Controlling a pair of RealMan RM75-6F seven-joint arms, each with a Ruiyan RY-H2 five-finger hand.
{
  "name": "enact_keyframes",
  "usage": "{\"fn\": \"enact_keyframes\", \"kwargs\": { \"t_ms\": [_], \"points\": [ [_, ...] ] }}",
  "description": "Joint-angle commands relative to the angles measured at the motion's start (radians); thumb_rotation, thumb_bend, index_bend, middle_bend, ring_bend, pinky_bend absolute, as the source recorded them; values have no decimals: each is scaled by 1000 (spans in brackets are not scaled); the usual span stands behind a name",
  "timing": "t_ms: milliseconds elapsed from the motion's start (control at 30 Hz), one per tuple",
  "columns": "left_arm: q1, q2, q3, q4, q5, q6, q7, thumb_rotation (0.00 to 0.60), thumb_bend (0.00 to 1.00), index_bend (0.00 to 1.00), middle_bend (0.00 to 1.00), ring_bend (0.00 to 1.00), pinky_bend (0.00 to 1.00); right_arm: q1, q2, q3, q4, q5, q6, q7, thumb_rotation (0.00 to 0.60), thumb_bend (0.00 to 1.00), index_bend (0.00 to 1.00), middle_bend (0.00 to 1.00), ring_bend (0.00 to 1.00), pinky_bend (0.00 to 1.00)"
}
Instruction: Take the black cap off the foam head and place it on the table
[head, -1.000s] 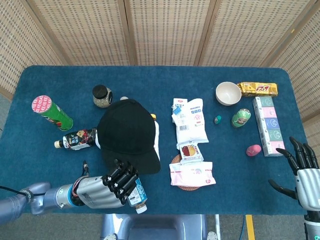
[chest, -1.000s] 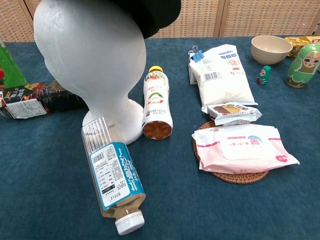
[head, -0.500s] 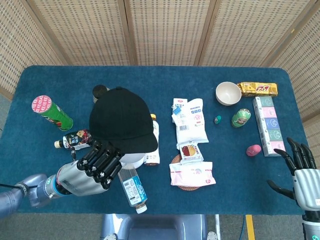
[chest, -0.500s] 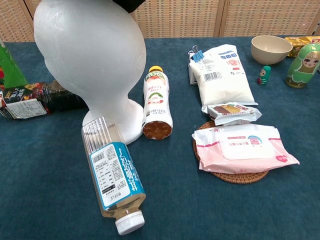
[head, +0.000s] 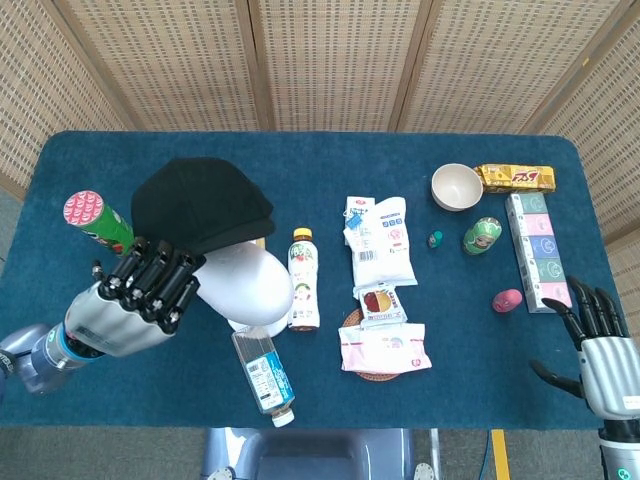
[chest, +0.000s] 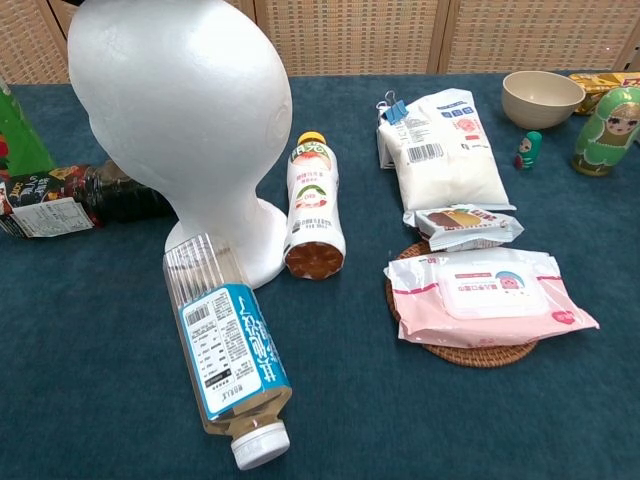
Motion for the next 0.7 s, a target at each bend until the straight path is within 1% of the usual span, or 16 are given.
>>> {"fn": "enact_keyframes", "kwargs": {
  "t_ms": [33,200,400,500,533,700],
  "points": [
    [8,20,-16,18,-28,22,-28,600,321,858,651,551,614,3,-4,-1,0,1,-6,-8,600,0,210,8,0,0],
    [23,48,-34,70,-75,52,-67,600,322,858,650,551,614,7,-13,-5,-1,-2,-17,-28,600,0,210,8,0,0],
    [46,87,-52,178,-148,100,-154,600,321,859,651,551,614,12,-21,-6,-2,2,-28,-46,600,0,210,7,0,0],
    [57,101,-41,273,-171,116,-203,600,322,859,651,551,614,14,-26,-7,-2,1,-32,-56,600,0,210,7,0,0],
    [67,98,-24,342,-193,98,-228,600,321,859,651,551,614,17,-31,-11,-2,-3,-40,-66,600,0,210,7,0,0],
    [43,43,19,532,-186,112,-295,600,319,859,651,551,614,21,-41,-17,-7,-11,-48,-90,600,0,210,6,0,0]
  ]
}}
